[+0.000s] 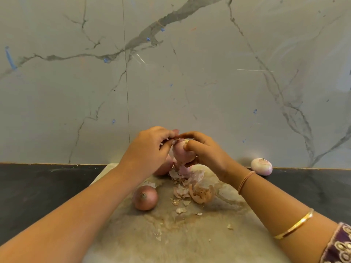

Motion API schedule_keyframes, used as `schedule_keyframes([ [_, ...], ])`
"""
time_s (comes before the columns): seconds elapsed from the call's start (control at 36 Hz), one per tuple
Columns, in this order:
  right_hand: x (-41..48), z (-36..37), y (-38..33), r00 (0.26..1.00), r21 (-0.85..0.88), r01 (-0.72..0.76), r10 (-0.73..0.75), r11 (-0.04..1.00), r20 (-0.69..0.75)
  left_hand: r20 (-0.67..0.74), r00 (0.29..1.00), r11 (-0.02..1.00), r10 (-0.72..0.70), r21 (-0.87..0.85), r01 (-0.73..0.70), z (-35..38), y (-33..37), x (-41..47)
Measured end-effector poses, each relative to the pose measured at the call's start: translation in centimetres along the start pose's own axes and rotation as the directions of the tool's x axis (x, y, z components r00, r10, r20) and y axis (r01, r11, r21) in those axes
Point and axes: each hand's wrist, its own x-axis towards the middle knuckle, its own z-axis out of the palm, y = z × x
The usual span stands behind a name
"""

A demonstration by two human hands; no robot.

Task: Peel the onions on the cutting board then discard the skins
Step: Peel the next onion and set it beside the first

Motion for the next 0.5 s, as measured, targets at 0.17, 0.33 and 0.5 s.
schedule_keyframes([
  [0.17,-0.3,-0.4,0.5,0.996,-0.002,0.084,-0.084,0.996,-0.038,-0.094,0.994,0.999,0.053,0.007,-0.053,0.2,0.1,-0.1],
  [0.33,-0.1,-1.0,0.9,0.989,0.109,0.081,-0.066,0.991,-0.133,-0.188,0.98,0.998,-0.067,-0.032,0.062,-0.5,-0.1,0.2],
  [0.5,-0.1,-1.5,0.7,0.977,0.406,0.01,0.078,0.914,-0.2,0.061,0.994,0.996,-0.091,-0.001,0.091,-0.1,-0.2,-0.1],
])
